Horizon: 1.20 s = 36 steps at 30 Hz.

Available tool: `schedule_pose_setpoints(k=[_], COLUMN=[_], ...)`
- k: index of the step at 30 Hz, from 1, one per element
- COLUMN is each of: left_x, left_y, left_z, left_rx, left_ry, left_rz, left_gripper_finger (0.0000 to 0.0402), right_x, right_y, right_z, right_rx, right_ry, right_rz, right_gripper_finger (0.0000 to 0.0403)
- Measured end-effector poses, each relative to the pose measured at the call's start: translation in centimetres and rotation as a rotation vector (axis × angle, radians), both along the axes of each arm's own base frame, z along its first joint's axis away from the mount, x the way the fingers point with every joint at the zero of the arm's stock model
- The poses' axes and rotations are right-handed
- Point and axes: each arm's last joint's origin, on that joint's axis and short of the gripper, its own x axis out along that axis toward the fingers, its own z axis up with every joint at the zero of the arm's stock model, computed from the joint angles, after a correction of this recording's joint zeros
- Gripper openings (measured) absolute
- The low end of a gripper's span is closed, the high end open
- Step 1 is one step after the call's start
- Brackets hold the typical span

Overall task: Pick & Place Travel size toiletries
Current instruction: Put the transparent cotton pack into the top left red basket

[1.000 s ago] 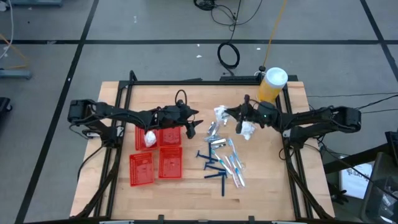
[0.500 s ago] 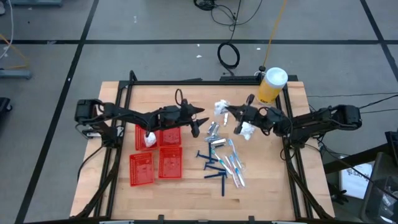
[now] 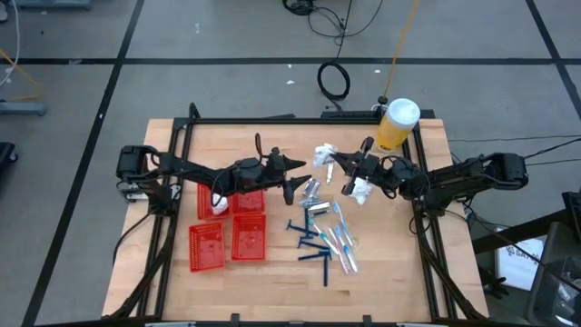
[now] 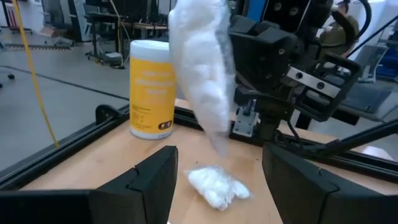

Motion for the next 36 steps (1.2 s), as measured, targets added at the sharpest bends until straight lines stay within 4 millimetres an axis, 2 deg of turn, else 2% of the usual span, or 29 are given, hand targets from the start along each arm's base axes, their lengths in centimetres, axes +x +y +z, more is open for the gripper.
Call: schedule_pose_setpoints(k=[10,19,21,24,31,36], left_x=[2.3,2.4,2.4,2.4,2.3,2.3], left_y=[0.2,0.3,0.4,0.6,0.8,0.8], left_z=[0.0,0.0,0.0,0.0,-0.1,-0.1], left_rx=[0.005,0.038,0.039,0.039,0.049,0.058], left_ry=[-0.008,0.003,0.003,0.003,0.016,0.025], left_rz=[0.007,0.041,0.062,0.075,0.073,0.073], left_gripper_finger=[0.0227,0.0222,0.0205,0.0160,0.0014,0.0006], right_x=[0.0,0.0,0.0,0.0,0.1,0.2], right_y=[0.1,0.1,0.1,0.1,0.1,0.1], right_z=[0.1,0.0,0.0,0.0,-0.3,-0.7], right_rx=[-0.007,-0.008,-0.008,-0.008,0.003,0.004], right_ry=[-0.008,-0.001,0.000,0.000,0.036,0.080], right_rz=[0.003,0.003,0.003,0.002,0.009,0.007], right_gripper_finger=[0.0000,0.0000,0.0000,0.0000,0.0000,0.0021])
